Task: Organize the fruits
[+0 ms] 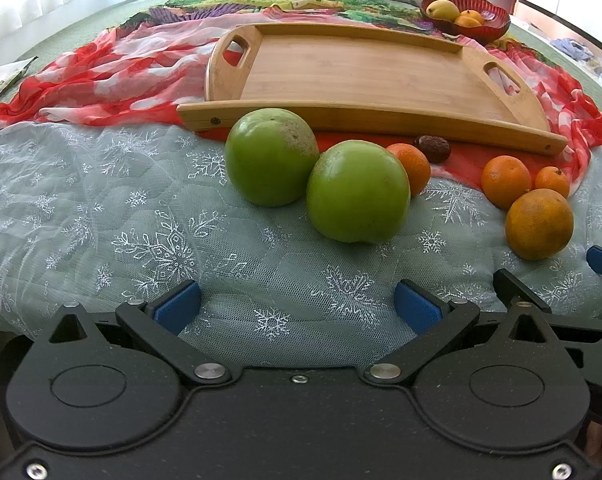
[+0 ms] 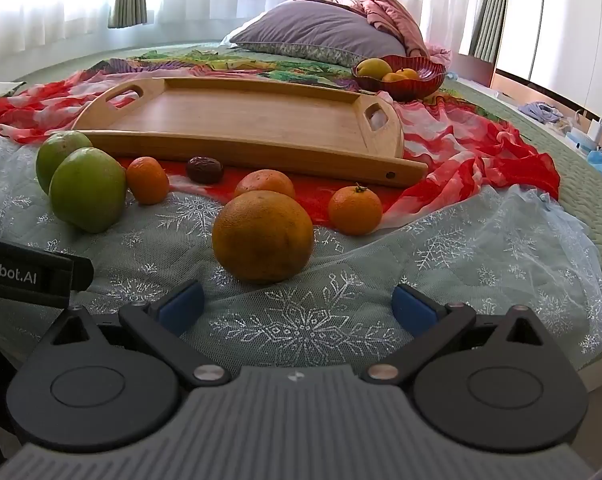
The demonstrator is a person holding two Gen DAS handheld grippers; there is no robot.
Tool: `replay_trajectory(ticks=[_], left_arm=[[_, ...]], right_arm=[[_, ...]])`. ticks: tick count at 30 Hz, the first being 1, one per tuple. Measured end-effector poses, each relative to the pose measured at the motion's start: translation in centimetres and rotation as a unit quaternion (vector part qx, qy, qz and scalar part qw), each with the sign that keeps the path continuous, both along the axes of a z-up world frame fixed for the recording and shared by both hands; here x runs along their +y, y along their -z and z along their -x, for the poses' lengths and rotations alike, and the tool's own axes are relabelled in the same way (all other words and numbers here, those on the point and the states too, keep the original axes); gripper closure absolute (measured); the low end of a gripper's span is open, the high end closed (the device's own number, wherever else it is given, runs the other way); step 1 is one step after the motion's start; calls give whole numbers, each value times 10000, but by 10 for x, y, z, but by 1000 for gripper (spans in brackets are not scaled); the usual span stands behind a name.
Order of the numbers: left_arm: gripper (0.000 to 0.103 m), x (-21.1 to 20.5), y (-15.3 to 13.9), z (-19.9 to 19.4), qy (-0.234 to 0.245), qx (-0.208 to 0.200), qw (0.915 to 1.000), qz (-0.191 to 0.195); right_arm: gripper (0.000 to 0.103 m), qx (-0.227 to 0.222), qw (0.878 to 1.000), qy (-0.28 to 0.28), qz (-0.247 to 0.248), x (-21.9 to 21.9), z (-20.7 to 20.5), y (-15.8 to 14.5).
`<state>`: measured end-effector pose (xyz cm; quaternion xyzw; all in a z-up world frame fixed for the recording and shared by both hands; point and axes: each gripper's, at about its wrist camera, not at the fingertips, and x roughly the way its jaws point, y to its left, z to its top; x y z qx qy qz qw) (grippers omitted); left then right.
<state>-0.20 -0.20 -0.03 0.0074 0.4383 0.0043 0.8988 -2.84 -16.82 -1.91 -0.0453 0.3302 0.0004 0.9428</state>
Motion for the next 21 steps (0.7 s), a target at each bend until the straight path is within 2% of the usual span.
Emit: replay_trajectory(ticks=[21], left_arm=[[0,3,1,-4,7,-6,10000,-24]], right_arm=[[0,-22,10000,2,2,0,1,0]])
